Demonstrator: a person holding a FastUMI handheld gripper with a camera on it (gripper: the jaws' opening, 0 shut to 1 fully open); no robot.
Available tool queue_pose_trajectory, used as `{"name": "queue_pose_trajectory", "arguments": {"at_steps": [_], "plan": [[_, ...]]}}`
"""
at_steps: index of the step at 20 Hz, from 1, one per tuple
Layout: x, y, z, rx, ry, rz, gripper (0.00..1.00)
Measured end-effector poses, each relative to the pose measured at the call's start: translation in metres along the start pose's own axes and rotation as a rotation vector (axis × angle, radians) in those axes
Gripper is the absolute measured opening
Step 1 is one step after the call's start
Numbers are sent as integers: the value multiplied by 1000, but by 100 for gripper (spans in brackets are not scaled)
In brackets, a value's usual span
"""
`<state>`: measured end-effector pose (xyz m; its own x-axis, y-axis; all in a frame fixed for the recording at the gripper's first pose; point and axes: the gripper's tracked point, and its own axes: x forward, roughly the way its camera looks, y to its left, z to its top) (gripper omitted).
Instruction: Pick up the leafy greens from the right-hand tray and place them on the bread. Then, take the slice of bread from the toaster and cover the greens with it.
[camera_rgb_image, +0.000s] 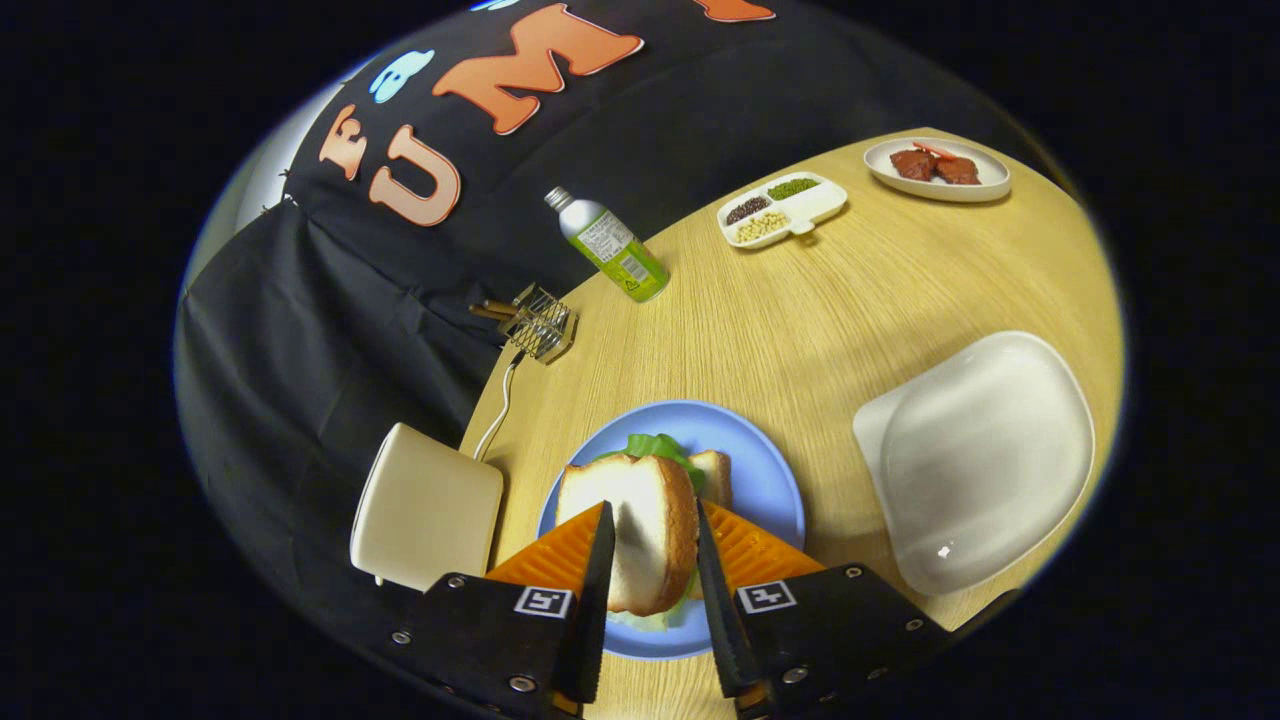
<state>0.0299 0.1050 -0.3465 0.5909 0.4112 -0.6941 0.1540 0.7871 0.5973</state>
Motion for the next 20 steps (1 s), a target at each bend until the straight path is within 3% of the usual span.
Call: {"name": "queue_pose_trajectory", "arguments": {"at_steps": [11,15,20], "plan": [[-103,39,91,-225,-390,-24,77],[-148,55,118,-310,-542,-32,79],[-200,84,134,-394,-679,22,81]]}}
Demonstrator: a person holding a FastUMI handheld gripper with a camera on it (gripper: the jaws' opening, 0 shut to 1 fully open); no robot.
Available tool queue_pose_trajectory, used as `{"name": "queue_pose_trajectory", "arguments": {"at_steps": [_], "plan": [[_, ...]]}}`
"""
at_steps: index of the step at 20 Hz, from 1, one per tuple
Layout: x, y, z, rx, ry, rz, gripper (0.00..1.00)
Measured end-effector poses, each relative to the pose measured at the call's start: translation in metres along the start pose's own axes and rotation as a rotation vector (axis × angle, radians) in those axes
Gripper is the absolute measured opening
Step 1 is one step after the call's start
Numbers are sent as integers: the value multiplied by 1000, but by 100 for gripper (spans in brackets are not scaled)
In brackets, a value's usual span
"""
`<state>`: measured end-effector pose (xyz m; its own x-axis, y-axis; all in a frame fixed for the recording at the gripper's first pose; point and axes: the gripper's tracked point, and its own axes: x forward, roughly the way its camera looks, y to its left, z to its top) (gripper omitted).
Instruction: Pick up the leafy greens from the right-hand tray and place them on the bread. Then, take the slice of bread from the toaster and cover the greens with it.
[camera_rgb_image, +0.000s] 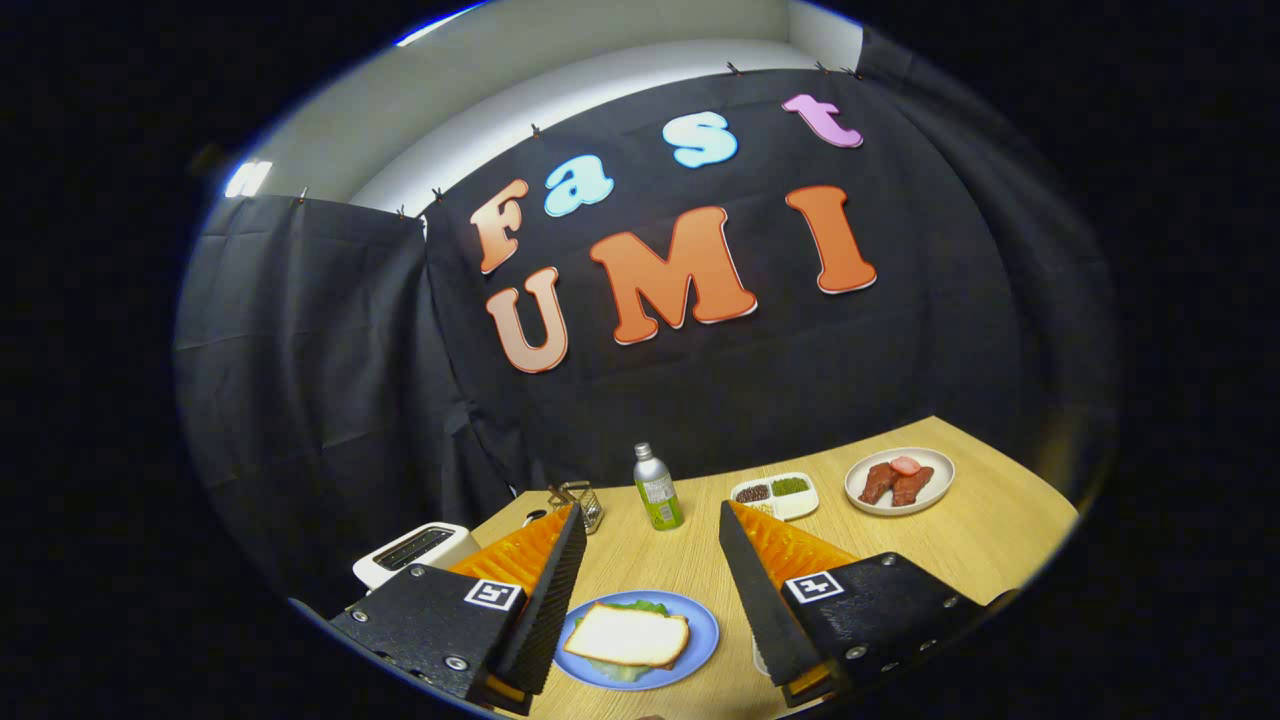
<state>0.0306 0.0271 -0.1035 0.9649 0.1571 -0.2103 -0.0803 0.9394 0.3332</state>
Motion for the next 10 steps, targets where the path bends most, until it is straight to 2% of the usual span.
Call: {"name": "queue_pose_trajectory", "arguments": {"at_steps": [4,10], "plan": [[-24,7,40,-98,-147,0,86],[-46,-5,74,-185,-253,-90,90]]}}
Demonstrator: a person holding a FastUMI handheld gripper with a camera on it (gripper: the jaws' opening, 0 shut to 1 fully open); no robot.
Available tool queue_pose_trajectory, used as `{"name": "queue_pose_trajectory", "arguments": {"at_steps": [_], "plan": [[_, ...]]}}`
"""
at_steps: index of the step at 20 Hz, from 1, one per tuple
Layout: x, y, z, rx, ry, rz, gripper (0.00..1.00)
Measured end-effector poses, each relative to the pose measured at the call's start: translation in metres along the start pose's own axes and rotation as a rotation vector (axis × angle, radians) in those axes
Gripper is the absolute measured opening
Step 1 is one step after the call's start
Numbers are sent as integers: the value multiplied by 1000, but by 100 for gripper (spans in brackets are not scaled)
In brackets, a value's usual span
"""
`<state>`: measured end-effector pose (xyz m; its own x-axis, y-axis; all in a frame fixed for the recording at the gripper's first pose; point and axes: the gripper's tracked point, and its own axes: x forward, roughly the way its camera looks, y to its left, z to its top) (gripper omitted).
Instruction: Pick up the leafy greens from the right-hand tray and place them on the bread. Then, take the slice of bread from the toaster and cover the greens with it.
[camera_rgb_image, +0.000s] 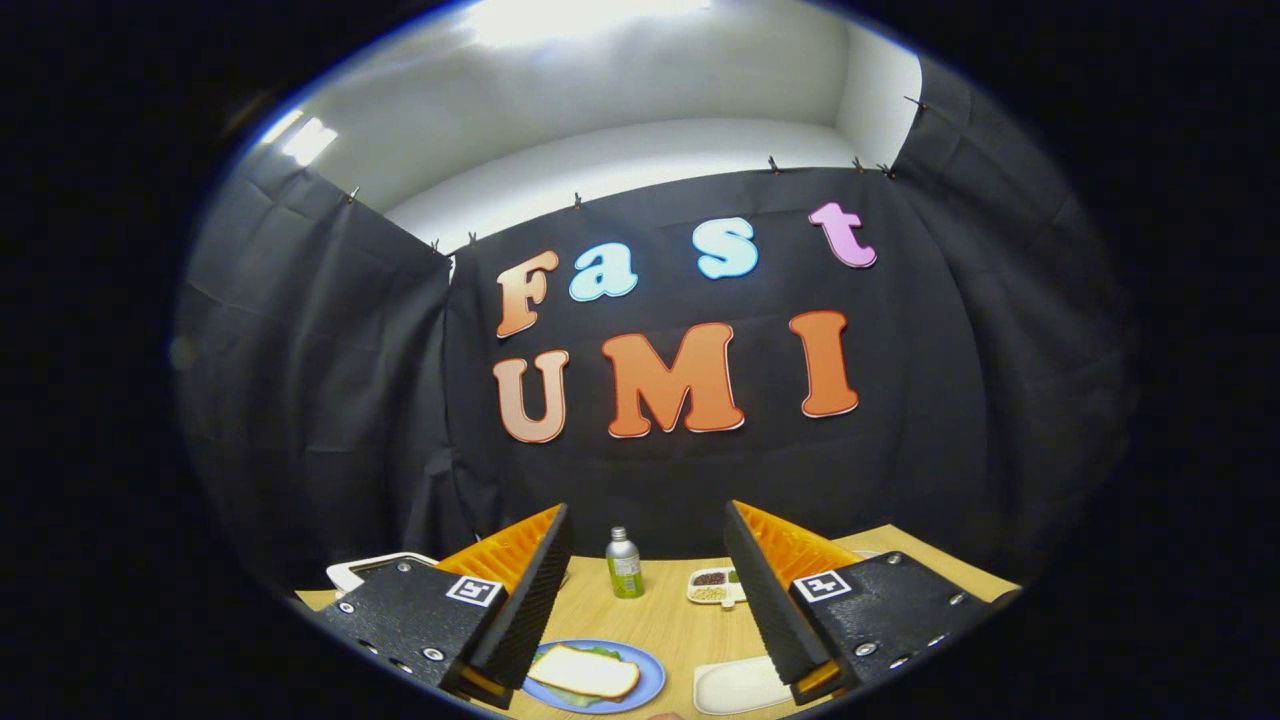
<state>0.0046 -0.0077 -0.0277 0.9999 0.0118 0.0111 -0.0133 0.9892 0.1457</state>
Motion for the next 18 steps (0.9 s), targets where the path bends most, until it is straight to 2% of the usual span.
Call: {"name": "queue_pose_trajectory", "arguments": {"at_steps": [7,18], "plan": [[-15,-12,17,-67,-58,-61,94],[-16,-23,13,-90,-52,-77,94]]}}
